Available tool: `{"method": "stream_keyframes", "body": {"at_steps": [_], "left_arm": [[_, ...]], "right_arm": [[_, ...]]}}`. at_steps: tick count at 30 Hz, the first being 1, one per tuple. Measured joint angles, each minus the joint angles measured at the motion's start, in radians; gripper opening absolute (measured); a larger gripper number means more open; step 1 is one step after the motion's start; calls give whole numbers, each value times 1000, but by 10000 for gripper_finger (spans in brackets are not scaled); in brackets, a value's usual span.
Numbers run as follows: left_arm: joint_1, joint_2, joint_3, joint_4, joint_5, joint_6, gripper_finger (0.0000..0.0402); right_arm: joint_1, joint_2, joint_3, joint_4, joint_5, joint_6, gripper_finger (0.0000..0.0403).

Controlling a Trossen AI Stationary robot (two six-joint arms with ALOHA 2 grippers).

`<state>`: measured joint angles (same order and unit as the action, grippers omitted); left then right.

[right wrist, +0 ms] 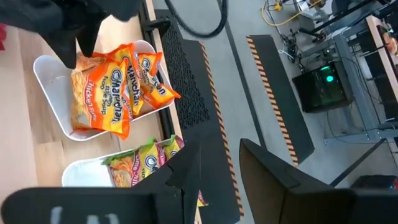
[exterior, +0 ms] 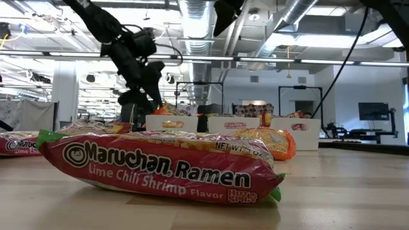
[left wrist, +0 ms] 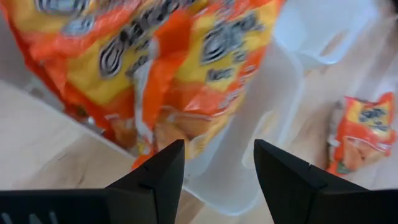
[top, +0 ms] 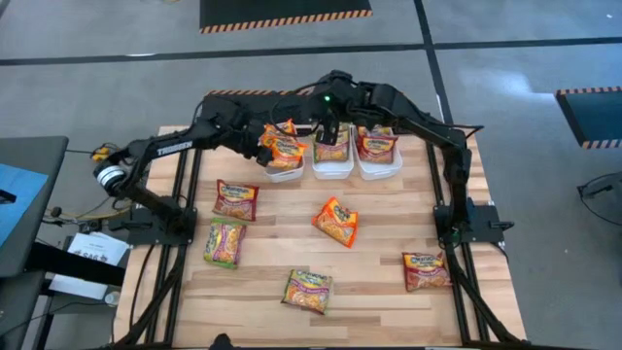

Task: Sort Maruchan noodles
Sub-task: Adjust the orange noodle pack

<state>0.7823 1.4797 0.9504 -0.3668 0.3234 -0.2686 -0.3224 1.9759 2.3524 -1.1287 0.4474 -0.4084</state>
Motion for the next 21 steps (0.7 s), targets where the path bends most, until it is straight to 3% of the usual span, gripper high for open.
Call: {"method": "stream_keyframes", "body": {"at_steps": [5,16,21], "left_arm": [[0,47,0,-7,-47,-26,178],[-44,168,0,81,-23,-86,178],[-51,186,4,51,-108,-81,178]], "right_arm": [[0,10,-2,-34,-5,0,134],[-7,9,-2,-40,-5,0,134],[-9,9,-2,-40,-5,0,134]]}}
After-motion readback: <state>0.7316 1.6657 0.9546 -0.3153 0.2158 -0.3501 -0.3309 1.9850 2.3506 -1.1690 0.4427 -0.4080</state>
